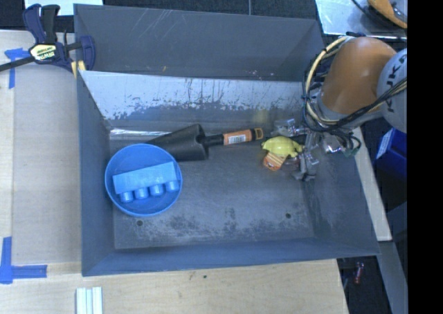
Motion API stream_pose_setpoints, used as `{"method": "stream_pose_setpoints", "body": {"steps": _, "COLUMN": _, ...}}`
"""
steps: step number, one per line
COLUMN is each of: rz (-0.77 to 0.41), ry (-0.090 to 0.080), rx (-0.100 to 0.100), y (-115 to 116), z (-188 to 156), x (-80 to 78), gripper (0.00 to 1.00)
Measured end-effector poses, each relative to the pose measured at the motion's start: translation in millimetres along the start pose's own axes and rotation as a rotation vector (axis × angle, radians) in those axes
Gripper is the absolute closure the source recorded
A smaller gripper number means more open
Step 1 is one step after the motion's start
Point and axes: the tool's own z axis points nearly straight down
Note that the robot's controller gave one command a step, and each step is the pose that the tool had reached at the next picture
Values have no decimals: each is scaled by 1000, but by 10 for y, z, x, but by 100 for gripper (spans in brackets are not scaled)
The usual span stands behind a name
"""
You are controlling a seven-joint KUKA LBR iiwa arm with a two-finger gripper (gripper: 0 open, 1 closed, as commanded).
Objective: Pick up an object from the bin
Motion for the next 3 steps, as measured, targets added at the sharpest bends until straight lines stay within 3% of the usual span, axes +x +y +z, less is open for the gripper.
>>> {"method": "stream_pose_setpoints", "body": {"steps": 1, "rz": 486, "ry": -11, "rx": 5, "y": 129, "z": -20, "x": -35, "gripper": 100}}
{"method": "stream_pose_setpoints", "body": {"steps": 3, "rz": 485, "ry": -2, "rx": 2, "y": 145, "z": -174, "x": -7, "gripper": 100}}
